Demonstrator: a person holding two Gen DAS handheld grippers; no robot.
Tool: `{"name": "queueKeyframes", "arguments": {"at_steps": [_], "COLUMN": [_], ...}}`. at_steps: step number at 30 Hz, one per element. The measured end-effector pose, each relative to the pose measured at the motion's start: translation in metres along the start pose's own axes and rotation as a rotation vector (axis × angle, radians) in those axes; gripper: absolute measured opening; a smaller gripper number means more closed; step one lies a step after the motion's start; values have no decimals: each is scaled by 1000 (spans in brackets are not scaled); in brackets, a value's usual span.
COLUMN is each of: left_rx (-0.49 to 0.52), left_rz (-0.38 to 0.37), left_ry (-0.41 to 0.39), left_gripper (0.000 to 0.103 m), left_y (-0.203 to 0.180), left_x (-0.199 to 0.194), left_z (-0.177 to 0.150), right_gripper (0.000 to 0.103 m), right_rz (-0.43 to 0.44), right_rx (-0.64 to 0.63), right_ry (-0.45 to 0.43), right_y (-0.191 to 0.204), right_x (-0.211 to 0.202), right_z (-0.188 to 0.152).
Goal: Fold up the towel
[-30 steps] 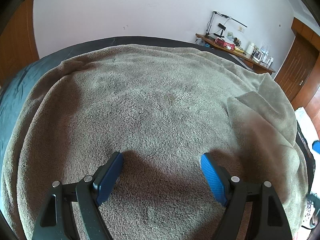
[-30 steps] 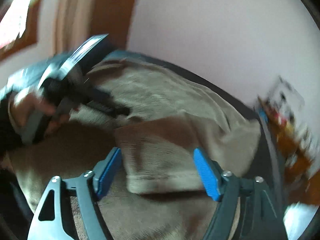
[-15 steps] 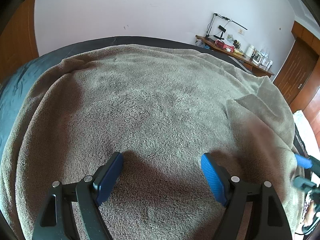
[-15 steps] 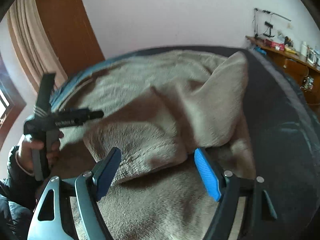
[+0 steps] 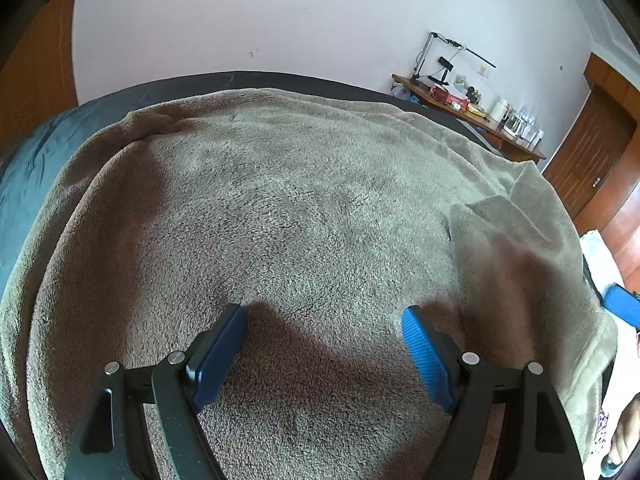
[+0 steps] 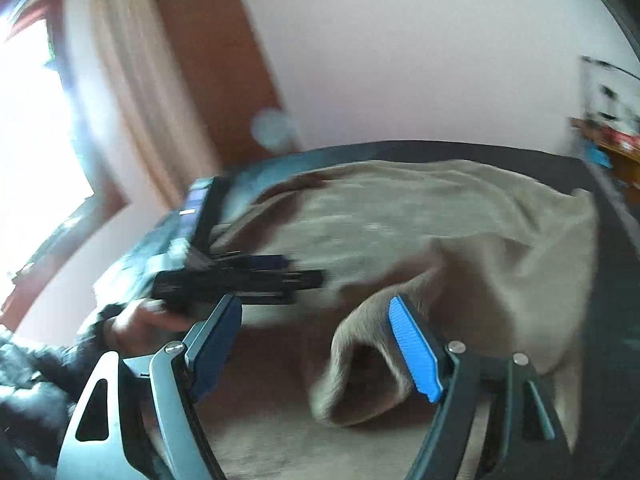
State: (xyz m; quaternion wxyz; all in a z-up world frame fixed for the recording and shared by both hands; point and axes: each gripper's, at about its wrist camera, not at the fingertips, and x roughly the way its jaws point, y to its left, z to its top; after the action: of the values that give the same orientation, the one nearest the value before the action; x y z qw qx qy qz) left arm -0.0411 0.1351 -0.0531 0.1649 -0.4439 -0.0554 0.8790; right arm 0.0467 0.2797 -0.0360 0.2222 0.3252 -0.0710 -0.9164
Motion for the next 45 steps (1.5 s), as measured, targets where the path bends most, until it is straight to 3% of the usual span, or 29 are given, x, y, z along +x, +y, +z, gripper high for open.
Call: {"name": "queueKeyframes", "arguments": {"at_steps": [4,7,8,12,16,20,22,25,31,33,37,42,45], "left_rx": [-23,-35,-38,-48,-75,-101,-106,-119,-182,-204,-200,-204,-235], "left_rz": [-17,-26,-27,-33,-47,-66,-69,-81,-167,-194,-193,-173,-219], "left_ry": [-5,-7,-7,-8,-13,-14,-14,-19,-9,0,3,15,38], "left_gripper": [82,82,82,82,82,82,82,82,82,82,82,82,82], "left_y": [4,5,5,6,11,16,16,17,29,33,37,39,43], "left_x": [-1,-2,-2,-2,-5,-6,-7,-10,-13,-14,-23,-29,-34], "left_z": [1,1,1,1,1,1,1,1,0,0,-5,-18,-23], "right_gripper": [80,80,80,80,80,82,82,82,82,82,82,82,82], "right_rz": [-180,-356,-375,-168,-91,332,428,289,-86,-173,-201,-169,-129], "right_rx": [151,178,181,288,255,249,209,137,183,165,94,-124,-240], "right_ry": [-34,-35,-32,17,107,9,-62,-89,-98,-84,-63,-33,7], "right_y": [-35,-52,-55,-63,-42,-17,-5,0,-27,-29,-21,21,47], "right_x": [-5,-10,-11,0,30,28,15,6,0,3,5,7,20], "right_z": [-6,-11,-13,-18,-21,-10,1,9,-6,-12,-20,-30,-33]}}
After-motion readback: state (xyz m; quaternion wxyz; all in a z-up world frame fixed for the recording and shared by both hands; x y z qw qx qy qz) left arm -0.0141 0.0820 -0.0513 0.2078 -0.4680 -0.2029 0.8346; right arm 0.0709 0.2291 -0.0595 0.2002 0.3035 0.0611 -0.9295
